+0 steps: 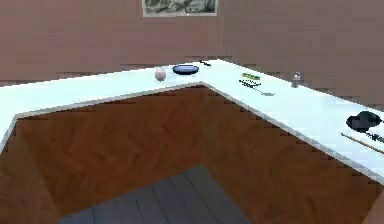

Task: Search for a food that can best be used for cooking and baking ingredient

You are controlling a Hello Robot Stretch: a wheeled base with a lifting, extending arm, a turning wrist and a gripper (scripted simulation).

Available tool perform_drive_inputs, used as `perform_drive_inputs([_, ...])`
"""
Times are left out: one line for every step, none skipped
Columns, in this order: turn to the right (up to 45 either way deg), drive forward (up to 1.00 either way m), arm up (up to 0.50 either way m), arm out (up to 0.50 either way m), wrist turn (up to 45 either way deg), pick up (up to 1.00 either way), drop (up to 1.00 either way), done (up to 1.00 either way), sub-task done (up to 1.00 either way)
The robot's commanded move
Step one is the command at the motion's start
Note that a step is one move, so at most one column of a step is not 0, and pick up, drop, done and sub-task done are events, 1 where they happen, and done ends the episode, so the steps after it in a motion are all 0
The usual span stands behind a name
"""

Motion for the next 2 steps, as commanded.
perform_drive_inputs([-27.0,0.0,0.0,0.0,0.0,0.0,0.0,0.0,0.0])
perform_drive_inputs([0.0,0.8,0.0,0.0,0.0,0.0,0.0,0.0,0.0])
